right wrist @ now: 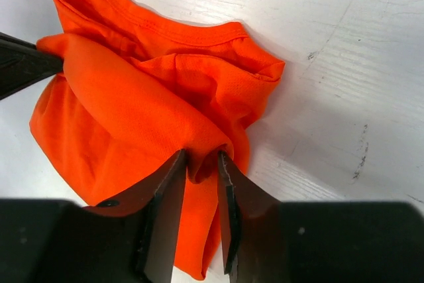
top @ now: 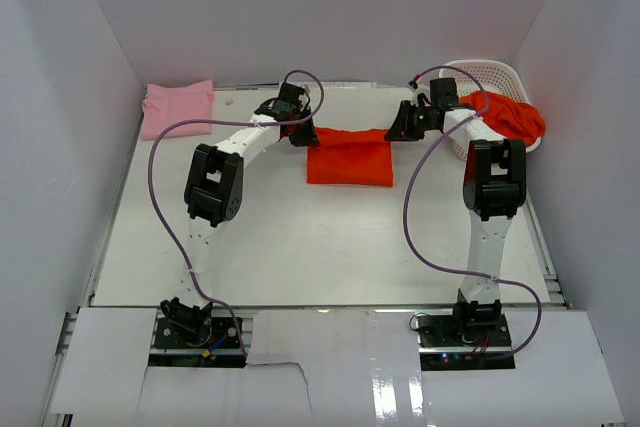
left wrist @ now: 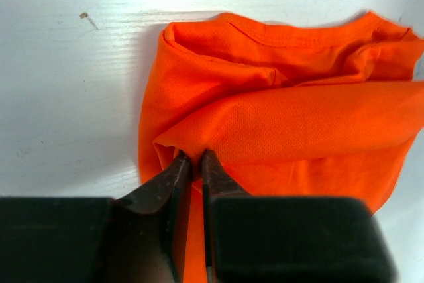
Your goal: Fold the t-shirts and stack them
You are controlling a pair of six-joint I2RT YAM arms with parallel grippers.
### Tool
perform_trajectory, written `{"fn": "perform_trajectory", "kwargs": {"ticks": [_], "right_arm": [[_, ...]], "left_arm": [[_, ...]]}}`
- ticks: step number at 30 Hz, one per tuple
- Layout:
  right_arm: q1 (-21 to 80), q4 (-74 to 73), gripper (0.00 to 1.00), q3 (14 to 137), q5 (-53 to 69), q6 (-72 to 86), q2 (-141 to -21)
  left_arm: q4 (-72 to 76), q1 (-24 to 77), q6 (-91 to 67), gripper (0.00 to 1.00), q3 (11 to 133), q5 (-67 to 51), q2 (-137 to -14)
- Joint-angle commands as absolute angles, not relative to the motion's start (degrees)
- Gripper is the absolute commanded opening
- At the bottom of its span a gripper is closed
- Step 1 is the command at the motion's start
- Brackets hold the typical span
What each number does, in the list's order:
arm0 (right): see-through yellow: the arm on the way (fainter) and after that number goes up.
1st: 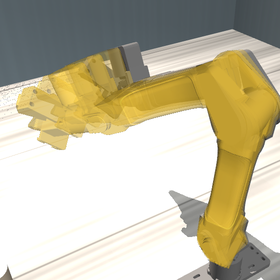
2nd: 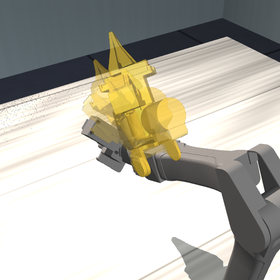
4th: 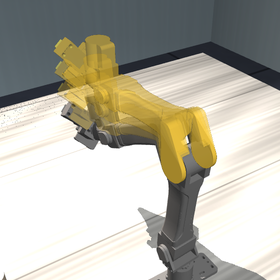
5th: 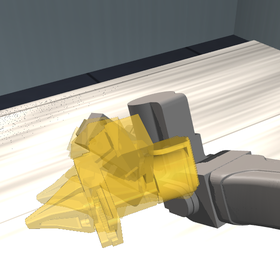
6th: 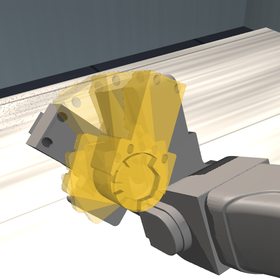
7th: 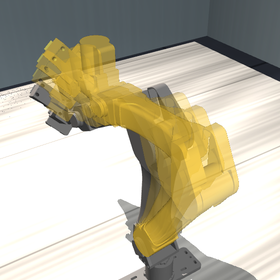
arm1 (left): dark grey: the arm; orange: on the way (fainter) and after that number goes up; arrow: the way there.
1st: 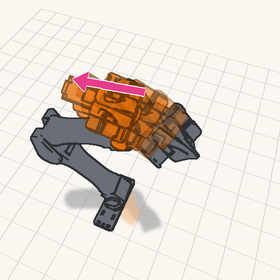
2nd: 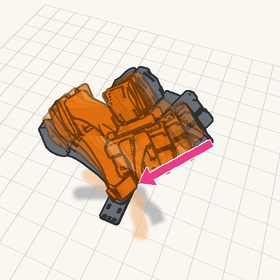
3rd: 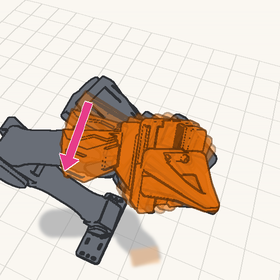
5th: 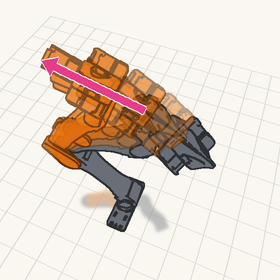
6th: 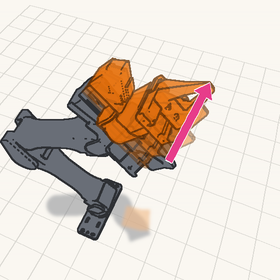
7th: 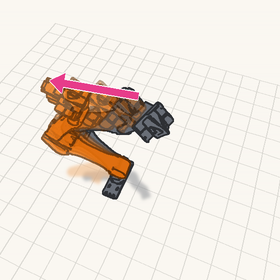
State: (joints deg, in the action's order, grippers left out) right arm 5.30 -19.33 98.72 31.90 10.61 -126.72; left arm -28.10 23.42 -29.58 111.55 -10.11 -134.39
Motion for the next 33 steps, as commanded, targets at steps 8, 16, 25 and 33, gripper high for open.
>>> {"fn": "perform_trajectory", "kwargs": {"ticks": [8,16,25,33], "right_arm": [[5.01,-12.04,0.5,96.24,34.45,11.34,-122.7],[5.27,-11.08,0.51,94.31,35.33,11.51,-119.19],[6.33,-10.9,0.49,89.21,37.53,12.74,-113.73],[8.61,-5.89,0.18,88.06,46.66,20.64,-117.23]], "left_arm": [[-21.54,23.2,-29.53,0.38,108.54,-6.07,-125.34],[-20.57,23.2,-29.09,0.41,109.43,-4.4,-120.42],[-9.07,23.2,-33.04,0.44,92.5,-18.96,-111.01],[8.09,25.22,-35.7,0.41,83.23,-40.68,-115.57]]}}
